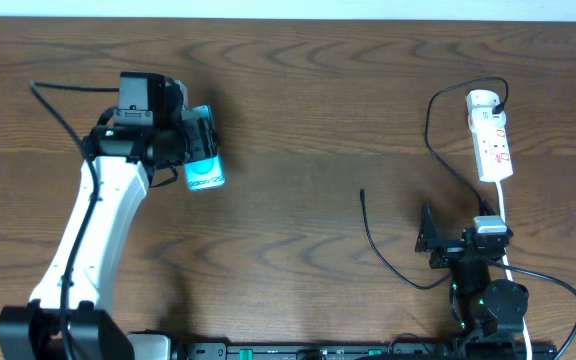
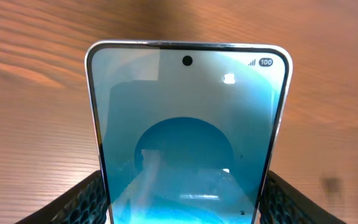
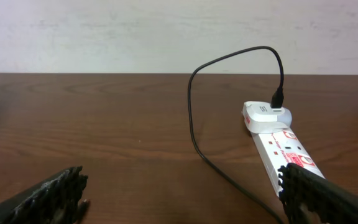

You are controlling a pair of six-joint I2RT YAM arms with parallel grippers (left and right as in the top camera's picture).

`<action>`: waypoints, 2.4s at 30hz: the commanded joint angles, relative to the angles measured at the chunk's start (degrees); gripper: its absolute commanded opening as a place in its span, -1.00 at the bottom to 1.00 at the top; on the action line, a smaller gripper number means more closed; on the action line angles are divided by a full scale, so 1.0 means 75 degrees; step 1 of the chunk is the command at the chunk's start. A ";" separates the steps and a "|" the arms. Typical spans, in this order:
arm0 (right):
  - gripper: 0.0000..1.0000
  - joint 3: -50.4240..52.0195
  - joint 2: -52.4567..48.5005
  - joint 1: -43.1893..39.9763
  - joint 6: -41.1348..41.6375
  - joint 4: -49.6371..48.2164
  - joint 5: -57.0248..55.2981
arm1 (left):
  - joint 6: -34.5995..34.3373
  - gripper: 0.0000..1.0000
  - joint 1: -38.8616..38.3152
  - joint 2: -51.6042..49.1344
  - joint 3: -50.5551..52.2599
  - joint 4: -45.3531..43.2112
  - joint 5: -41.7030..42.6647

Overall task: Plug charger to phone and switch on socket
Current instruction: 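Lift the phone with the left gripper and rotate it upright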

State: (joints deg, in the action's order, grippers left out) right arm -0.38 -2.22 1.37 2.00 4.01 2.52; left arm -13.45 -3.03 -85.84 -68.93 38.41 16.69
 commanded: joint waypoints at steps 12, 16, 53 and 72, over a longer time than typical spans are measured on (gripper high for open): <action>0.98 0.0009 0.0044 0.0047 0.0076 0.0035 -0.0061 | -0.7096 -0.85 0.0032 0.0254 -0.0143 -0.0195 0.4692; 0.99 0.0009 0.0047 0.0047 0.0076 0.0035 -0.0061 | -0.9314 -0.85 0.0032 0.0254 -0.0143 -0.0195 0.6312; 0.99 0.0009 0.0044 0.0047 0.0076 0.0035 -0.0061 | -0.7251 -0.86 0.0364 0.0256 -0.0070 -0.1396 0.5249; 0.98 0.0009 0.0044 0.0047 0.0076 0.0035 -0.0061 | -0.6015 -0.86 0.0358 0.0245 -0.0070 0.2244 0.0017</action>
State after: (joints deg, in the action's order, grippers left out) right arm -0.38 -2.22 1.37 2.00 3.99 2.52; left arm -59.46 -0.51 -84.73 -68.90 54.50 20.53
